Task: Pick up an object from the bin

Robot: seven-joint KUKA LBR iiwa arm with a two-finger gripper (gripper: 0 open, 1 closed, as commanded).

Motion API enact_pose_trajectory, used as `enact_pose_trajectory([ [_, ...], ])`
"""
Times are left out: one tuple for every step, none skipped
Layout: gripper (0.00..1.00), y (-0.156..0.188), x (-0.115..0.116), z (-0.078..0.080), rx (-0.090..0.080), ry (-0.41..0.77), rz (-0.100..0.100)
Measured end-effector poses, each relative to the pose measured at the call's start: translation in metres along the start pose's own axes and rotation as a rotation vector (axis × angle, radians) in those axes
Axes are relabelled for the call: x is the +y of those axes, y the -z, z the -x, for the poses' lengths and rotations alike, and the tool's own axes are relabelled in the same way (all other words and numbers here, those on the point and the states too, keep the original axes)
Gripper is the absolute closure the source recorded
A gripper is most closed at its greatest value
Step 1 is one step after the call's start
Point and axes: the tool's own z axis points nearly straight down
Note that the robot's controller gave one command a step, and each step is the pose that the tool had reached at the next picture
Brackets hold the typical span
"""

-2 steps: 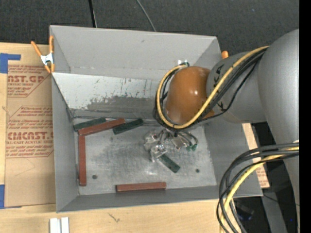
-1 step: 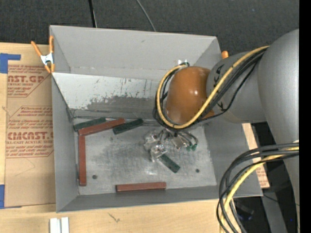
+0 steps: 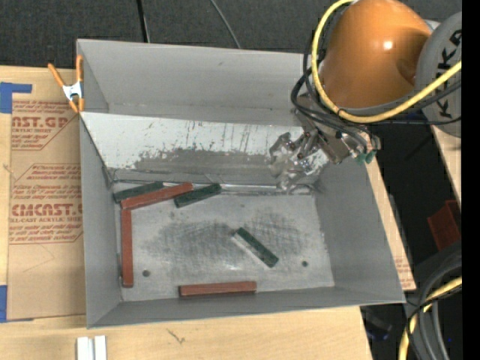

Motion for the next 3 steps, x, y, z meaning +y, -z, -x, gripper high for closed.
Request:
enact_pose_trajectory([
  [1.00,-0.003,0.001,0.000,0.003,0.001,0.002],
  [0.00,-0.122,-0.010,0.005,0.010,-0.017,0.007],
  [0.00,-0.118,-0.010,0.006,0.004,-0.018,0.004],
])
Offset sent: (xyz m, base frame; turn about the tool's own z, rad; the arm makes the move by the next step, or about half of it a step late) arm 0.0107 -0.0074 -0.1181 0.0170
